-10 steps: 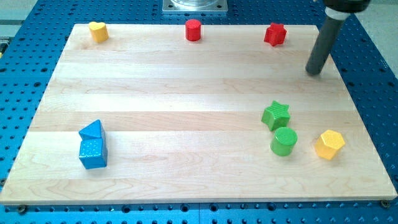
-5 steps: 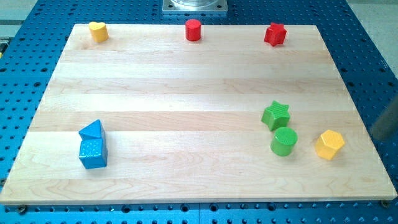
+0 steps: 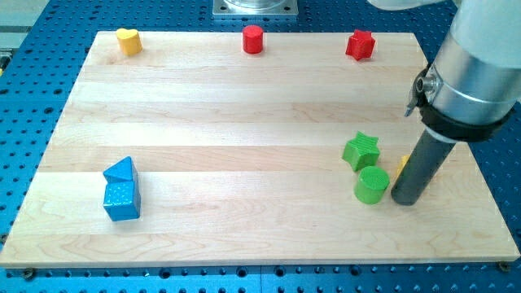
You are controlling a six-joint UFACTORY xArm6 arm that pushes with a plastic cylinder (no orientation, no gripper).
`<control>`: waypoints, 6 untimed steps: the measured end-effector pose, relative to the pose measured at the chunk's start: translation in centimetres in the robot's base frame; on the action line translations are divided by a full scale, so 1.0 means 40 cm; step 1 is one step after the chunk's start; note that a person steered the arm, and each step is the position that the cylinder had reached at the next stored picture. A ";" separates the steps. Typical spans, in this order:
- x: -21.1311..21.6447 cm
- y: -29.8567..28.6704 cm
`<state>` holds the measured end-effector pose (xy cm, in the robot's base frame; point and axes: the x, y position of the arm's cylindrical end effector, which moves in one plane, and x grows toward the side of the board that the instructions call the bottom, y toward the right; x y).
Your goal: Move the hexagon to the left center of the board
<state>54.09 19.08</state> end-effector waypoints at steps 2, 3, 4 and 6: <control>-0.048 0.039; -0.170 0.047; -0.173 0.052; -0.256 0.136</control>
<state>43.86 24.52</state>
